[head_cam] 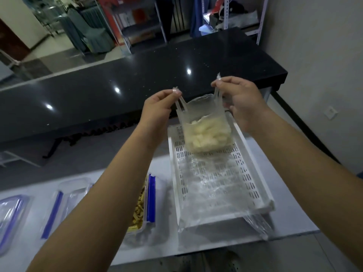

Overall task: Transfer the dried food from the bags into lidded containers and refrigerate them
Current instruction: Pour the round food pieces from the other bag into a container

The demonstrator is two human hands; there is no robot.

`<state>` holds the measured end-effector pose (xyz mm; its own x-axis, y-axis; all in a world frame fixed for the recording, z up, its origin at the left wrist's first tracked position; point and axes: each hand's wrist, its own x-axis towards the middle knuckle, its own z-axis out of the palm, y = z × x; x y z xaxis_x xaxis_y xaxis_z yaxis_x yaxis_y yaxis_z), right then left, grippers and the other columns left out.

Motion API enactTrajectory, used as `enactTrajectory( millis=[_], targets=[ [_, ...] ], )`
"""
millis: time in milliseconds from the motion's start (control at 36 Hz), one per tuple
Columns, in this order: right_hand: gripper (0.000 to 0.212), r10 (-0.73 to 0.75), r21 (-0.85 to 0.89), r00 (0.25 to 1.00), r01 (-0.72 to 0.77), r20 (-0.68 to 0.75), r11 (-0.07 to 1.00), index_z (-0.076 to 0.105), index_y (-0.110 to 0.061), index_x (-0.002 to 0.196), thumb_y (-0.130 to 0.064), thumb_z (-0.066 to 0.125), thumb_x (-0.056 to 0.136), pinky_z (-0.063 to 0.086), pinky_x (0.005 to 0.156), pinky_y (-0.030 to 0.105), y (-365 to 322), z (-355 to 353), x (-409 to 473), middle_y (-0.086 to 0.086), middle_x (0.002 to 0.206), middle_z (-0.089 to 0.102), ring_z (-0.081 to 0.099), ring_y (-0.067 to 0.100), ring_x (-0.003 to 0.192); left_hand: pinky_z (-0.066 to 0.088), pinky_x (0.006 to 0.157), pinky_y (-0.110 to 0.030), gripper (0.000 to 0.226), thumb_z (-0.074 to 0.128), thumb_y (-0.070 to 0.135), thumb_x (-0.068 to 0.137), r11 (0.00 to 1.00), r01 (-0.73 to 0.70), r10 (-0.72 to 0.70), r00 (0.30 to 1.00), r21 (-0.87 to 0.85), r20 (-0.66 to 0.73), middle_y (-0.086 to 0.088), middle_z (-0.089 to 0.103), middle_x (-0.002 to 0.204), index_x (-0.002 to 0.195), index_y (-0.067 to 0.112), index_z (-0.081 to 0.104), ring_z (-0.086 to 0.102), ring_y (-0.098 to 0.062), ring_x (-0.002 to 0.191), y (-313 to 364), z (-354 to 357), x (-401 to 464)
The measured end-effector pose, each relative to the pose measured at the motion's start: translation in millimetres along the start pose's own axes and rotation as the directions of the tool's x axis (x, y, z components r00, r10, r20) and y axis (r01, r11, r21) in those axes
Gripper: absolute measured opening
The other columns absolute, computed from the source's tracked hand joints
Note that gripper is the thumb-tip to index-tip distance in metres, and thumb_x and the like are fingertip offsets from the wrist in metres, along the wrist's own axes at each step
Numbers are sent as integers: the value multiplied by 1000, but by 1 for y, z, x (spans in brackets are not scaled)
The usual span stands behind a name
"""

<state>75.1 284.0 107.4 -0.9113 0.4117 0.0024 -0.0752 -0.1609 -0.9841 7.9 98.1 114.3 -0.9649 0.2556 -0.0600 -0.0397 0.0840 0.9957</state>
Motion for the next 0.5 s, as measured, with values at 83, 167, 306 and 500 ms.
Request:
enactTrajectory(
  millis=[83,167,306,500],
  targets=[
    [14,-10,5,996,9,88,1000,75,-14,99,-17,62,95,41,77,28,-15,6,-9,-3,89,66,56,19,92,46,91,-26,12,67,14,94,998,-53,55,997,-27,52,9,73,87,90,23,74,64,-8,92,19,-7,-13],
    [21,-26,-66,984,38,174,997,76,-14,106,-15,59,94,42,81,29,-25,20,-22,-5,96,67,58,16,97,51,95,-27,22,61,4,95,989,-137,129,983,58,127,6,75,102,102,20,75,66,-8,99,31,-14,-33],
    [28,-99,-70,927,133,362,989,75,-26,104,-10,56,91,40,87,31,-37,40,-53,-20,81,68,61,2,93,53,99,-34,39,58,-7,92,962,-244,227,963,120,143,-7,67,113,119,20,69,62,-18,107,40,-30,-63],
    [25,-123,-106,895,185,429,977,75,-16,103,-24,56,88,34,82,32,-51,79,-106,-11,80,61,56,7,85,53,98,-32,26,66,-2,91,839,-501,506,862,212,31,-9,58,120,112,13,71,61,-15,111,40,-79,-100]
  ],
)
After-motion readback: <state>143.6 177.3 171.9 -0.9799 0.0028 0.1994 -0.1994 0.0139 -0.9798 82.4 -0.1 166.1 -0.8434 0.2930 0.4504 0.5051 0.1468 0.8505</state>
